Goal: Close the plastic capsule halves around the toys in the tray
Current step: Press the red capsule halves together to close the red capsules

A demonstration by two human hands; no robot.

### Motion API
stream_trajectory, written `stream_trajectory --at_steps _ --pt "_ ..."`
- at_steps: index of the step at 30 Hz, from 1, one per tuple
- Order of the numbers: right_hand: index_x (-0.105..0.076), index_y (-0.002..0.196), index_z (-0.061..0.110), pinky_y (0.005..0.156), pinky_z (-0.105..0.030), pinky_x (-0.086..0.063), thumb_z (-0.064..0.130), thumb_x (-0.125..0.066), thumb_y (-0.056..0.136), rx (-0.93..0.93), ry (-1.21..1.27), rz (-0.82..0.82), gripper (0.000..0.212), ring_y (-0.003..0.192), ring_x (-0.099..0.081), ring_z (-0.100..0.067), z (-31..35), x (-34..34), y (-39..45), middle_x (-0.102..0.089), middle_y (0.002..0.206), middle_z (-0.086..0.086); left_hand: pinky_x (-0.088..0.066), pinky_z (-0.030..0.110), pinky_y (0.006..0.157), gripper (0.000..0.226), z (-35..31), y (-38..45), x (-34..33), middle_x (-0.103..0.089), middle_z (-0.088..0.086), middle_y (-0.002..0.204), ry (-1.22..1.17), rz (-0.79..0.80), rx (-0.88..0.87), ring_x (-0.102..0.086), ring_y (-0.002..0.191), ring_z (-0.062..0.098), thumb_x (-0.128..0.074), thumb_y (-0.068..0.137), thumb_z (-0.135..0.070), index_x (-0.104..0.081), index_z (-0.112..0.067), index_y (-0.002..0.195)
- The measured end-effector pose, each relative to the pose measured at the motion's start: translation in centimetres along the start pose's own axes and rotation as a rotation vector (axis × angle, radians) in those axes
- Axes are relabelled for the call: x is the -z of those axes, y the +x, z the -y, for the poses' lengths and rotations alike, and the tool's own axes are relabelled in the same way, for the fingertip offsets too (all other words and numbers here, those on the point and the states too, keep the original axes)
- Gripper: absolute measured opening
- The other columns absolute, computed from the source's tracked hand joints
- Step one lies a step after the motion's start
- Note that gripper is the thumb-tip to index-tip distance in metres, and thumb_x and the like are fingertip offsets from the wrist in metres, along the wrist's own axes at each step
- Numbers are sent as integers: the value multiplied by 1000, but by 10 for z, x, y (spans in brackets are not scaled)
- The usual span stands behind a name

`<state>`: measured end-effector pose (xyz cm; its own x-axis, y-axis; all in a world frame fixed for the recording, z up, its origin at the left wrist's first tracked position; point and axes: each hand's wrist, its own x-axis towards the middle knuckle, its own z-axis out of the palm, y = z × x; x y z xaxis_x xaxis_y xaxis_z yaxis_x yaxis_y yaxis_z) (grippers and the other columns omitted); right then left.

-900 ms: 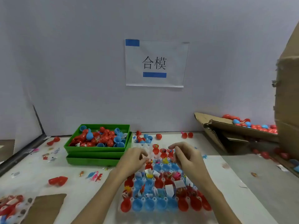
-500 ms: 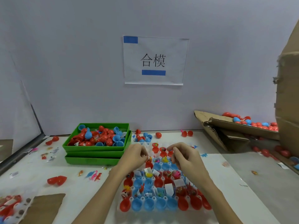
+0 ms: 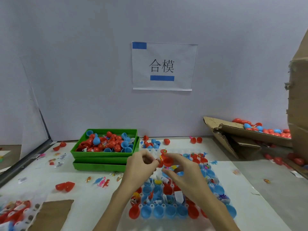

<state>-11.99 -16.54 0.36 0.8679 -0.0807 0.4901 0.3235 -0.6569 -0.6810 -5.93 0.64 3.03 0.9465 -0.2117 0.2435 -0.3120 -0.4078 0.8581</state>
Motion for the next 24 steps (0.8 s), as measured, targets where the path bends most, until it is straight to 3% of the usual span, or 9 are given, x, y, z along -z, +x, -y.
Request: stream_trajectory --at_steps 5,11,14,20,24 --pt "-72 118 34 86 -25 -60 36 -79 86 -12 124 2 33 99 -69 1 -4 7 -1 -72 104 26 -63 41 77 12 0 -14 -6 -75 -1 78 -29 -31 -46 -74 78 16 -75 92 -18 -68 -18 82" --pt "-67 113 45 83 -16 -57 42 -77 83 1 213 -61 32 100 -70 2 -4 14 -1 -72 106 29 -65 41 84 20 0 -25 -9 -77 1 101 -435 16 -114 -78 94 21 -77 93 -20 -68 -16 110" --pt "-66 113 47 82 -14 -56 40 -78 82 25 186 -67 34 100 -70 3 -3 14 -2 -70 107 31 -62 27 86 34 3 -26 -6 -76 -8 108 -400 82 -173 -76 99 16 -78 92 -21 -69 -30 124" --pt "-59 120 44 80 -8 -53 30 -85 78 59 160 -84 51 98 -69 7 -3 13 -4 -66 109 38 -60 24 85 24 5 -28 -3 -77 -5 96 -350 143 -186 -75 95 17 -75 95 -20 -73 -27 118" --pt "-65 113 27 82 -18 -58 24 -87 78 60 255 -89 42 97 -73 -6 -6 15 -5 -72 105 21 -59 24 86 24 7 -28 -3 -77 -5 101 -342 144 -182 -75 99 16 -75 95 -21 -74 -30 117"
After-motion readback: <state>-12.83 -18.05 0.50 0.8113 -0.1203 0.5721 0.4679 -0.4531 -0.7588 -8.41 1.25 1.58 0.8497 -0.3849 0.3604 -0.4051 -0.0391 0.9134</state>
